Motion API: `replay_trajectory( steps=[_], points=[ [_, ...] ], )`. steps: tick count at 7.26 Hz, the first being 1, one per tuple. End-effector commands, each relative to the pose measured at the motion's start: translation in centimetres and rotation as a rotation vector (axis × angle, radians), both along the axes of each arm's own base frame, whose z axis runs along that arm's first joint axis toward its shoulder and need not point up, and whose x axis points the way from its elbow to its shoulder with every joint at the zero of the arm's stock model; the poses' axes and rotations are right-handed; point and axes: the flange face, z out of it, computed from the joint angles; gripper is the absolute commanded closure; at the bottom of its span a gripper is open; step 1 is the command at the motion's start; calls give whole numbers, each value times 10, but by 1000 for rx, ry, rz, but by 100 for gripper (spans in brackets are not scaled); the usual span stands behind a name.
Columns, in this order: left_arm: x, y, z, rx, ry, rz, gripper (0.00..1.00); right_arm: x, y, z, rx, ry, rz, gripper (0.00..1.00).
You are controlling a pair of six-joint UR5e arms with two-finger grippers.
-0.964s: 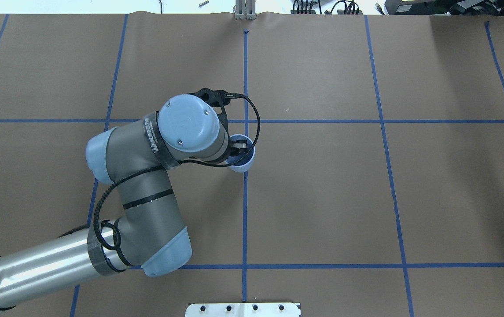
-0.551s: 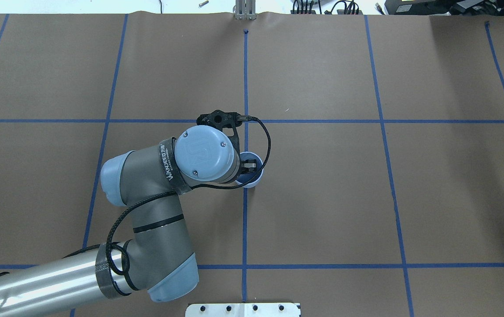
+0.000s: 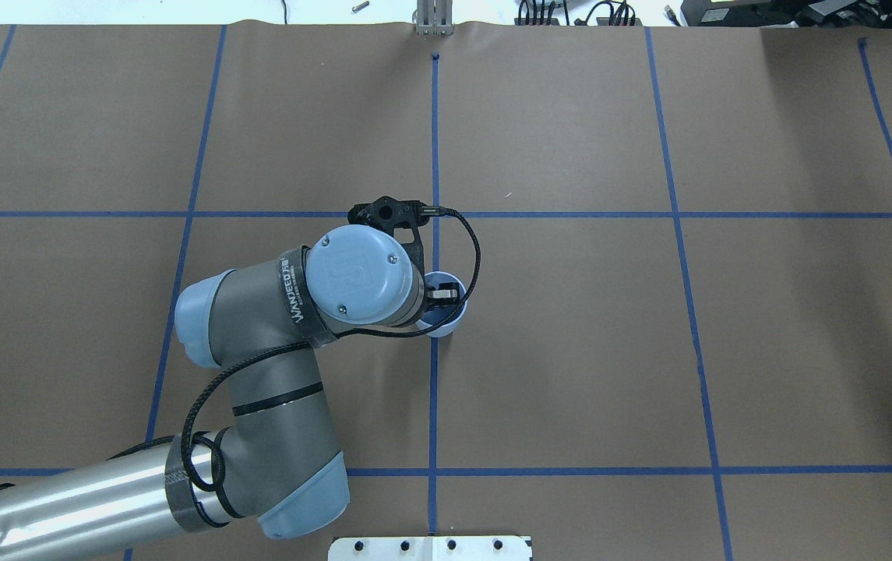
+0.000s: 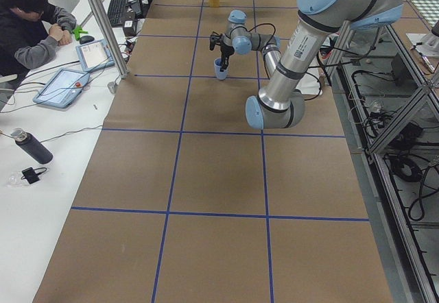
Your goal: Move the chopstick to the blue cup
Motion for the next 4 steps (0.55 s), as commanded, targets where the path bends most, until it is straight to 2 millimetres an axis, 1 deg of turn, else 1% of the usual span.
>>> replay_trajectory(
  steps=[1,2,3,4],
  points=[
    [-46,-17,-27,11,71,-14,3,0,0,1,0,0,-1,0],
    [-87,-51,-27,-36,107,-8,3,0,0,2,-1,2,0,0],
    [-141,-86,-13,-33,122,61,2,2,-1,1,10,15,2,0],
    [-204,-121,24,3,102,128,2,2,-1,2,20,20,-6,0]
  ],
)
